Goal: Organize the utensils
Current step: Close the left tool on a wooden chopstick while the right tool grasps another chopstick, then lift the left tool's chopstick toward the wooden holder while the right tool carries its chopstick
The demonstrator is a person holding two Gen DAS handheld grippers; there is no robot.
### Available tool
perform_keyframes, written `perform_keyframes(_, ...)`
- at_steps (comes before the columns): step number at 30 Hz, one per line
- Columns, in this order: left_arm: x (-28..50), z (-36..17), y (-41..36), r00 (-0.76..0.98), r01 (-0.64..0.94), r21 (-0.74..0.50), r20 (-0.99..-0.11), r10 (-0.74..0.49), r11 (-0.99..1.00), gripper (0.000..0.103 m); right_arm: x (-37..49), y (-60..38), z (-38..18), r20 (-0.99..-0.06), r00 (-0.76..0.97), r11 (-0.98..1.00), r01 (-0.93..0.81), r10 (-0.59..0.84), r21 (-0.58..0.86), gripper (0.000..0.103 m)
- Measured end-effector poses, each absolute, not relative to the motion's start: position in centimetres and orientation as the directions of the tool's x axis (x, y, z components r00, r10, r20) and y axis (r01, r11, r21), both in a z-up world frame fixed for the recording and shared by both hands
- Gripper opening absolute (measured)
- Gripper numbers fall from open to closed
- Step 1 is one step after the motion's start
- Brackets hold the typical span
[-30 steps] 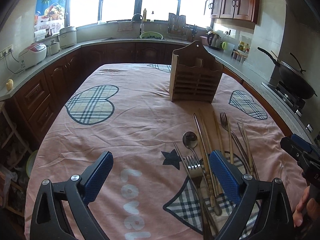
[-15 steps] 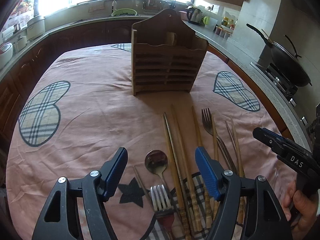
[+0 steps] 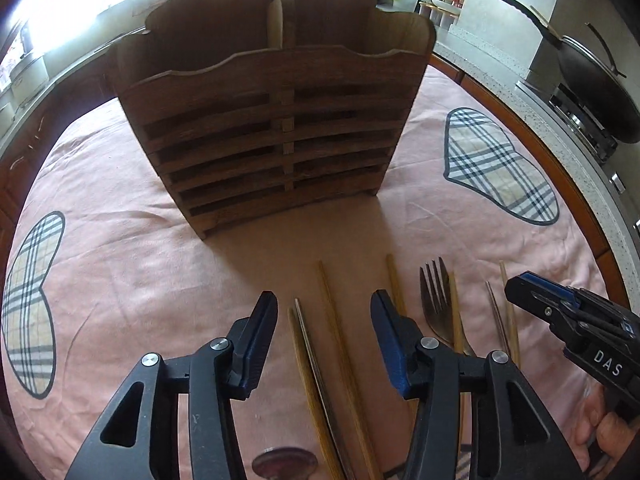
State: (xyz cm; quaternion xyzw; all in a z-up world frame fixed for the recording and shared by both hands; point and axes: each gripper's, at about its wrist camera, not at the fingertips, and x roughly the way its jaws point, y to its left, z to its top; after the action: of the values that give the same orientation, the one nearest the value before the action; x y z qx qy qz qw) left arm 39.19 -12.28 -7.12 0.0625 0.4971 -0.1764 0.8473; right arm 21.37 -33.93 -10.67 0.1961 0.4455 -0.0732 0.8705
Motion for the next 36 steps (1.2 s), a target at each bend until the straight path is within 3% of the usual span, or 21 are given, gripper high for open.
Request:
perform_keyframes(4,41.2,-8.4,-13.3,0.402,0.375,-0.077,-0.884,-0.236,0.924,0.038,22.3,-34.0,-11.4,-0.819,0.571,0.915,0.298,0.058,0.272,0.027)
perform_keyframes(7,41.9,-9.1,-14.4,0.404,0.394,-0.045,-0.889,-0.217,0.918,0.031,22.8,-34.0,-12.0,-0.824,0.562,0.913,0.299,0.067,0.278,0.018)
perform_keyframes(9,41.9,-9.4,-14.9,0.407,0.409,-0.034,-0.888,-0.216,0.912,0.012,22.9,-34.1,-12.0,-0.822,0.565,0.912,0.299,0.067,0.28,0.013)
perform_keyframes(10,42.1,-9.5,-15.1,0.401,0.414,-0.043,-0.888,-0.225,0.909,0.008,22.9,-34.1,-12.0,-0.82,0.567,0.91,0.298,0.073,0.287,0.008)
perform_keyframes(20,39.7,-6.3,-13.0,0.426,0.42,-0.133,-0.844,-0.325,0.897,0.006,22.2,-33.5,-9.7,-0.777,0.622,0.908,0.264,0.098,0.326,0.006)
perform_keyframes(36,30.6,3.1,-3.7,0.559,0.388,-0.262,-0.695,-0.452,0.883,0.005,20.3,-29.8,-2.5,-0.677,0.728,0.938,0.146,0.113,0.314,0.005)
